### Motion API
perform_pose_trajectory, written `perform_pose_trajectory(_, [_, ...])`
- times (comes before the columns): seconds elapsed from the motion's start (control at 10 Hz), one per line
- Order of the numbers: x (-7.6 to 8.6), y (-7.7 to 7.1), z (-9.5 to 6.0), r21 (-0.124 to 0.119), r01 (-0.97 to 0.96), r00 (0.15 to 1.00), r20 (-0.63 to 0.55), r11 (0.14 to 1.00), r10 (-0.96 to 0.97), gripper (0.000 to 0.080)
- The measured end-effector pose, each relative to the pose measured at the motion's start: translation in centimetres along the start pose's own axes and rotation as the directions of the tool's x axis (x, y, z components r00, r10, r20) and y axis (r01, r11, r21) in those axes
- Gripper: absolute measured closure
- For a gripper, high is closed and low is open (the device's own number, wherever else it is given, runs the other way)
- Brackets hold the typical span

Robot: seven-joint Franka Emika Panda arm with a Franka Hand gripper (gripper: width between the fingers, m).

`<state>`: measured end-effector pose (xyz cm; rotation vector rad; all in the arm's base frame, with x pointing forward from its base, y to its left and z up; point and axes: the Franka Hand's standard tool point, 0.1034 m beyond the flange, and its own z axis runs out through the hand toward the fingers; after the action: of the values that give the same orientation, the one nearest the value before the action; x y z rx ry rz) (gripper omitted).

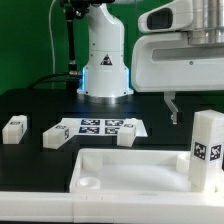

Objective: Assemble desk

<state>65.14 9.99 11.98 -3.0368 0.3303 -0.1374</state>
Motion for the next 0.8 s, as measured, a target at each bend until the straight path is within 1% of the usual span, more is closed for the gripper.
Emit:
perform_pose_trajectory(0.1, [0.06, -0.09, -0.01, -0.007, 0.084, 0.996, 0.011, 0.996, -0.084, 0.0151])
perform_pose_trajectory(0.2, [0.39, -0.16, -0.13, -0.022, 0.199, 0.980, 0.020, 0.980, -0.198, 0.0151])
perform_pose_trajectory(0.3, [0.66, -0.27, -0.22, -0.032, 0.288, 0.958, 0.022, 0.957, -0.287, 0.0151])
perform_pose_trajectory(0.5, [0.78, -0.19, -0.34, -0.038, 0.430, 0.903, 0.027, 0.902, -0.429, 0.0151])
perform_pose_trajectory(0.7, [0.88, 0.02, -0.39, -0.036, 0.529, 0.848, 0.031, 0.848, -0.528, 0.0151])
perform_pose_trajectory(0.8, [0.85, -0.02, -0.37, -0.036, 0.521, 0.854, 0.031, 0.853, -0.520, 0.0274])
